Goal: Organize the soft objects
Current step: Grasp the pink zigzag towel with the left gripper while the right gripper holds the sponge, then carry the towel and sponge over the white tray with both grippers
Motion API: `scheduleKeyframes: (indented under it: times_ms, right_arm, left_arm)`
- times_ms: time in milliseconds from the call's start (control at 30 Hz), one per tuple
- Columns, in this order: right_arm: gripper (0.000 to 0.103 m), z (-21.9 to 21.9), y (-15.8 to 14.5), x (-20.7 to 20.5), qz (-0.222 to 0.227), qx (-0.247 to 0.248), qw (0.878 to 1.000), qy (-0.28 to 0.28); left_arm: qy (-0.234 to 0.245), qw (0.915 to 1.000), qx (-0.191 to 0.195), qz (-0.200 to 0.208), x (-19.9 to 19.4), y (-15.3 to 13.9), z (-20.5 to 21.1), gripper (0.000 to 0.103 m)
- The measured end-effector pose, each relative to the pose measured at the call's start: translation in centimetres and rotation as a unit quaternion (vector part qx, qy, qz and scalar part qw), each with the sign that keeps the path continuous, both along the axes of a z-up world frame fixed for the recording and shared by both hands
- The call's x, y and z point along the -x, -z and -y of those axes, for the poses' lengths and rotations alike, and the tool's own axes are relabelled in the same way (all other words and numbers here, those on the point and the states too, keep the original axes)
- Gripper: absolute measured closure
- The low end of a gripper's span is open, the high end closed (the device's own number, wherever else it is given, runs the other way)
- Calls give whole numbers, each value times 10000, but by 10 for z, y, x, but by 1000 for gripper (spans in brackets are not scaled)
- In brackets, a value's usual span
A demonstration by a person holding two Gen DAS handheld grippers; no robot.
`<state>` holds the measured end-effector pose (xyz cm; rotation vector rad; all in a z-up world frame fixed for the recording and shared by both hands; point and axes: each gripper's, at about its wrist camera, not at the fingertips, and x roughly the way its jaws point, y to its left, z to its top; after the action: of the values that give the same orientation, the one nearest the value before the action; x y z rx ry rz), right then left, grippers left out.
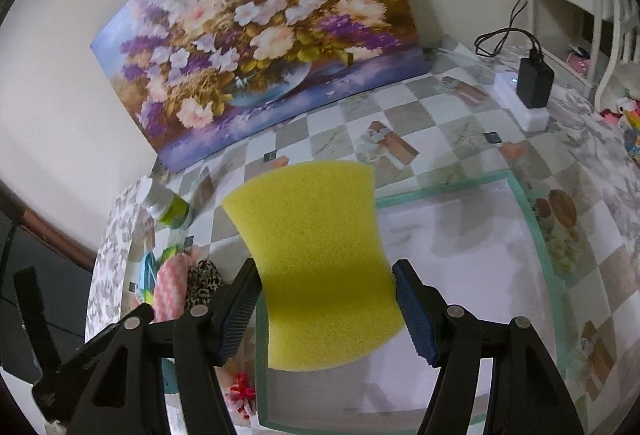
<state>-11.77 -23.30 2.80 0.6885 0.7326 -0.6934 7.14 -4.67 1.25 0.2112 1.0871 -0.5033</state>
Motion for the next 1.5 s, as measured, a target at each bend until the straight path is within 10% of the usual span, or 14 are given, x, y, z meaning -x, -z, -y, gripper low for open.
scheduleKeyframes:
  times_ms: [667,1100,1500]
  right_arm:
    - [32,-1,8,-7,-177,-87,9998,-71]
    - [32,-2,7,-8,-198,-92,9997,-74]
    - [32,-5,-5,-4,-73,87,9999,-71]
  left_arm:
    - [-72,9992,-303,-248,-14,35,11,87]
    - [-300,9992,-34,-269,-22,25,-2,93]
    - [-386,9955,769,404,-15,-43,-21,94]
